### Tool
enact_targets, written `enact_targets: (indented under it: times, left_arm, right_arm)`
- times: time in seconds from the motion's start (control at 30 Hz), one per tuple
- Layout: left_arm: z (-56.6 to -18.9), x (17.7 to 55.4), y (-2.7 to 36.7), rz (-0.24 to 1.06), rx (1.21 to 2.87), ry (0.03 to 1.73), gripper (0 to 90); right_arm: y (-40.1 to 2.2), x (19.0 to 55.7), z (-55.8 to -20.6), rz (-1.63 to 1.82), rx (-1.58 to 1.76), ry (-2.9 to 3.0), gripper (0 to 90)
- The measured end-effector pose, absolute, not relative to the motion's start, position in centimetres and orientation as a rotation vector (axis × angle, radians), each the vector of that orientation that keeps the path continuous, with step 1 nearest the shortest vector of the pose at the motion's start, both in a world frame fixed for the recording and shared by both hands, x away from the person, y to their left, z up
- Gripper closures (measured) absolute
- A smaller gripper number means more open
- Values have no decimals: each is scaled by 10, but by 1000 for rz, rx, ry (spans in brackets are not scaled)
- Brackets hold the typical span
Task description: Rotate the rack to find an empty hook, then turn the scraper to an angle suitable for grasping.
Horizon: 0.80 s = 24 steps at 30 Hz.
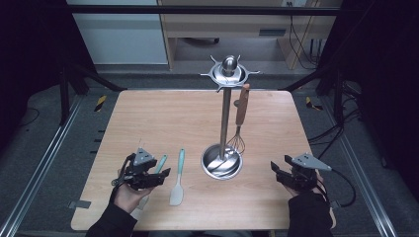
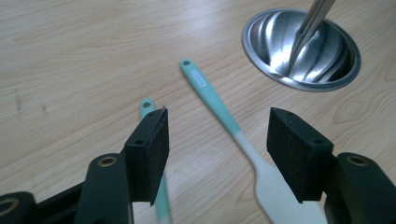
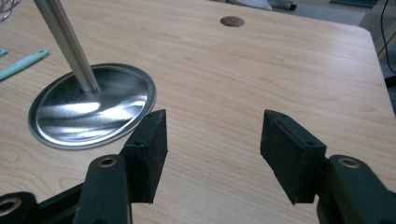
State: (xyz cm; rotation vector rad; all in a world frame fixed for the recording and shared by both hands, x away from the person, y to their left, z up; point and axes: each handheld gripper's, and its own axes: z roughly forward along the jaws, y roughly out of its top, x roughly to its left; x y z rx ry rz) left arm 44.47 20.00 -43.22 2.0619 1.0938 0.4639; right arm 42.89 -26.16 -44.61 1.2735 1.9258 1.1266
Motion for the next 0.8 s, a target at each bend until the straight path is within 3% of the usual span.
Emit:
enact_targets:
  times: [0.8]
  left_arm:
    - [-467, 455, 161, 445, 2207, 1100, 425]
  right_arm:
    - [-261, 423, -450, 1087, 1254, 1970, 438]
